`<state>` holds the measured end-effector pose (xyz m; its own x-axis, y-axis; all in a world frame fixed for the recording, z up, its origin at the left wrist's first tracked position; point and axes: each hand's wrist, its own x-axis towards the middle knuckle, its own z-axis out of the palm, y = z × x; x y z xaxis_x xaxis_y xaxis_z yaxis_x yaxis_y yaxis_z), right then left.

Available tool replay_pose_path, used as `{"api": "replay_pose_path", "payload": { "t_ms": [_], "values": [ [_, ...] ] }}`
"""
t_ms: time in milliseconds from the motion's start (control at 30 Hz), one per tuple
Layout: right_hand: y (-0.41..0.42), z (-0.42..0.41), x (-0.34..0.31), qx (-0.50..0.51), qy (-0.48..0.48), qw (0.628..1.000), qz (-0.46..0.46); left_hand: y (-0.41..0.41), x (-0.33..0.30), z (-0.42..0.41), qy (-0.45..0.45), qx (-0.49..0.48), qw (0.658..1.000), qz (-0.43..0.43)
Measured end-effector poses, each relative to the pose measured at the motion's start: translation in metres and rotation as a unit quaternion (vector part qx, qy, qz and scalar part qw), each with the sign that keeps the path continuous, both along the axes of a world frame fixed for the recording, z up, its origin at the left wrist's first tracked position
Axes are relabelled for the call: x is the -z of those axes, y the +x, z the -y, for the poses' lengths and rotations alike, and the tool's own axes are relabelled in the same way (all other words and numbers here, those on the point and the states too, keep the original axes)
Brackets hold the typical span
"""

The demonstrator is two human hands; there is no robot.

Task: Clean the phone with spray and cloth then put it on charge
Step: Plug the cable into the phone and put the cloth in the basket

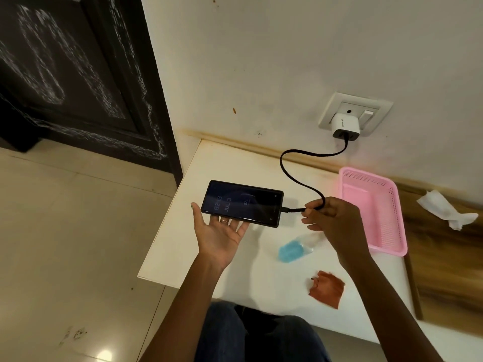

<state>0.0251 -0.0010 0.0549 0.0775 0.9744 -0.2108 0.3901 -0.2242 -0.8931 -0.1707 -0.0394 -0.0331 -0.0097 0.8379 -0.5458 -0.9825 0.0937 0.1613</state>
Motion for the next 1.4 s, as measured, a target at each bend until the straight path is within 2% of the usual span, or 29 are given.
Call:
{"api": "replay_pose_path", "payload": {
  "t_ms": [267, 467, 900, 1233, 1400],
  "values": [
    [-0.003, 0.007, 0.029, 0.024, 0.027, 0.999, 0.02, 0.006, 0.013, 0.0, -0.012, 0.002, 1.0, 0.001],
    [0.001, 0.003, 0.046, 0.057, 0.018, 0.998, -0.022, 0.009, 0.017, -0.009, -0.025, 0.01, 1.0, -0.009],
    [0.027, -0.016, 0.097, 0.116, -0.137, 0.98, -0.092, 0.019, 0.029, -0.02, -0.07, 0.063, 0.993, -0.067],
    [0.031, -0.011, 0.115, 0.172, -0.177, 0.955, -0.164, 0.011, 0.029, -0.015, -0.114, 0.063, 0.984, -0.121],
    [0.031, -0.008, 0.119, 0.17, -0.183, 0.959, -0.135, 0.003, 0.033, -0.004, -0.148, 0.041, 0.979, -0.134]
  ]
}}
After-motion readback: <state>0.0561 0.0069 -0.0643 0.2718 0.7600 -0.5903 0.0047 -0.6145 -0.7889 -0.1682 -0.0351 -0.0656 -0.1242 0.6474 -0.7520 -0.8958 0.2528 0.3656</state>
